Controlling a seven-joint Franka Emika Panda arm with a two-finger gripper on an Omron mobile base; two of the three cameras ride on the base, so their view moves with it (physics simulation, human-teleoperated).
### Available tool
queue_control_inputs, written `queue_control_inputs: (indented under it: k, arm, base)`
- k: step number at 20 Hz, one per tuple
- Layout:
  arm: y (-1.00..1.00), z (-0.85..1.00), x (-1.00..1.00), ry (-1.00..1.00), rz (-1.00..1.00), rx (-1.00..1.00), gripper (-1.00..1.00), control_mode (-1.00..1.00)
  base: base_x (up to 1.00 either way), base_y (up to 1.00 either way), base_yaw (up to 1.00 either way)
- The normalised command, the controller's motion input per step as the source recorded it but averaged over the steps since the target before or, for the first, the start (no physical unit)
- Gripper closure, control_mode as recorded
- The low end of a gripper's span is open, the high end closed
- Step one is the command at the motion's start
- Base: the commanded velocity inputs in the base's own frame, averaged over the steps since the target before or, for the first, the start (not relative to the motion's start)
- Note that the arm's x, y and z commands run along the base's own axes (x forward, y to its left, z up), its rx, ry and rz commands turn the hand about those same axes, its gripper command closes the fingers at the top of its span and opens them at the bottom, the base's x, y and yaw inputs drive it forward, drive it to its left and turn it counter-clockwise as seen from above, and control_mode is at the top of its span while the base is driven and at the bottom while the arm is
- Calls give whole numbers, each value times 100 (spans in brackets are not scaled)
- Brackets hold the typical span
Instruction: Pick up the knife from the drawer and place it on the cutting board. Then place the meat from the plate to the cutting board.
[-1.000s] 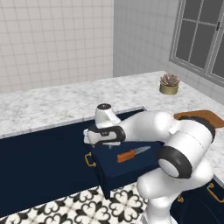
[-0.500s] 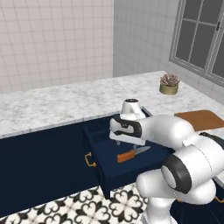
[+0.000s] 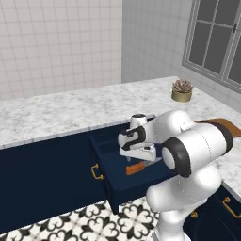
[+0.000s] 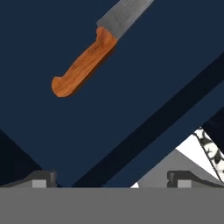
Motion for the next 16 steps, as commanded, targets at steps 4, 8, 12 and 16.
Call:
queue_control_inputs:
  k: [4,8,12,16]
  arm:
    - [-23,-40,22,-5,-4,0,-100,-100]
    - [-30,-40,38,-10,-8,0,-100,-100]
    - [-6,-10,47,0,0,0,-100,-100]
    - [0,-38,15,-2,0,0,-100,-100]
  base:
    - [0,0,0]
    - [0,0,0]
    - [0,0,0]
    - [0,0,0]
